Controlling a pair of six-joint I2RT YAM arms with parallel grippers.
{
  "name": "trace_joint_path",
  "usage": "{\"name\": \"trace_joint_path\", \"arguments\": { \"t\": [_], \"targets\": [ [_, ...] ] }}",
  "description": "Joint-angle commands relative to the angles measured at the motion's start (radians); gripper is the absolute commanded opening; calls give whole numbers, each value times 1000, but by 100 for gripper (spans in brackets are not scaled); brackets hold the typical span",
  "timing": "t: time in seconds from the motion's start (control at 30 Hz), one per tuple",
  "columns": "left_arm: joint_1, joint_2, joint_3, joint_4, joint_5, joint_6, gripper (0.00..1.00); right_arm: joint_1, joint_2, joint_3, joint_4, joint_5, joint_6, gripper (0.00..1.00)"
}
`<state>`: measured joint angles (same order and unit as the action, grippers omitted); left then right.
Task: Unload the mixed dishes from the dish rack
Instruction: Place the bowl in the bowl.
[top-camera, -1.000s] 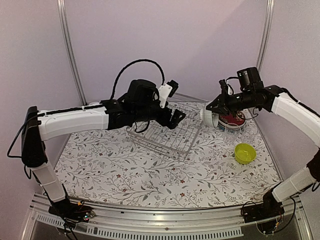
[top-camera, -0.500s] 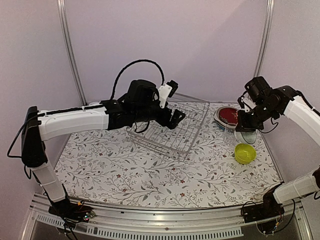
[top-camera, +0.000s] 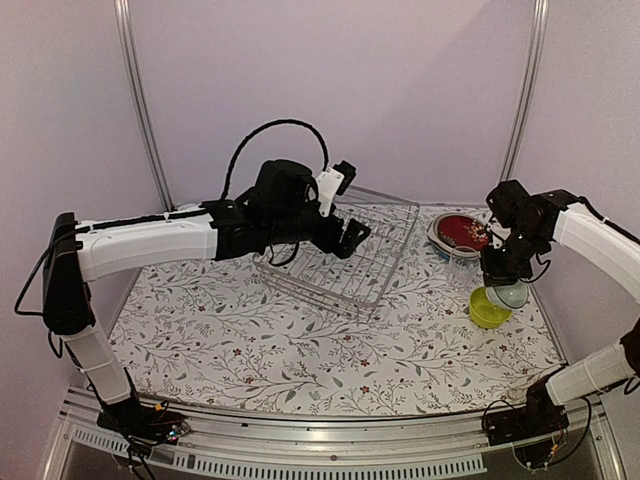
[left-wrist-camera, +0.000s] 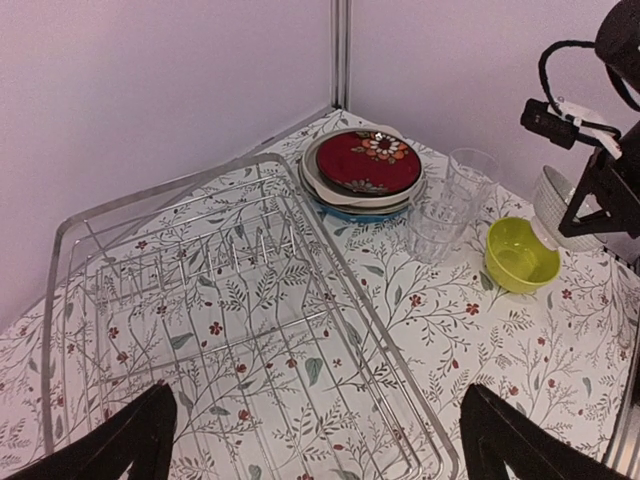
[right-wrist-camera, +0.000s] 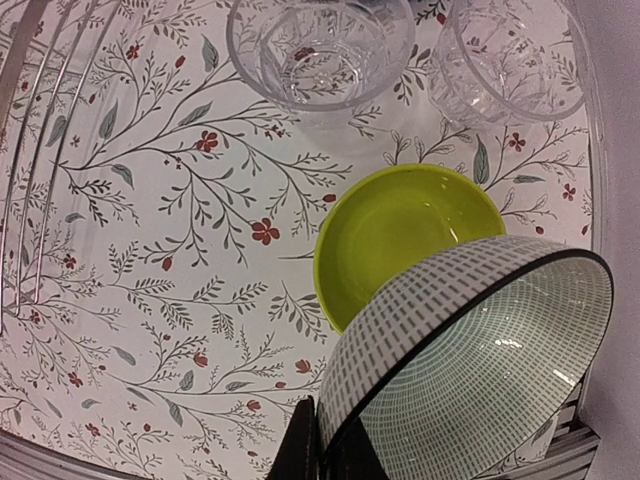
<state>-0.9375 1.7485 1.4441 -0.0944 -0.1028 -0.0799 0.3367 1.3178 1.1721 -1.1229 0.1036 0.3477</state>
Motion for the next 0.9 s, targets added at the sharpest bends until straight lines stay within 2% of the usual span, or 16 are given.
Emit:
{"name": "trace_joint_path", "arguments": {
  "t": [0.0,0.33,0.87],
  "targets": [
    [7,-23,-17,0,-16,-7,100,-8,54,-10,76,31,-31,0],
    [14,-25,-19,-5,-18,-9,100,-8,179,-11,107,37,-59,0],
    [20,6,15,-17,-3,-14,100,-10,264,-20,103,92,-86,3]
  ]
}}
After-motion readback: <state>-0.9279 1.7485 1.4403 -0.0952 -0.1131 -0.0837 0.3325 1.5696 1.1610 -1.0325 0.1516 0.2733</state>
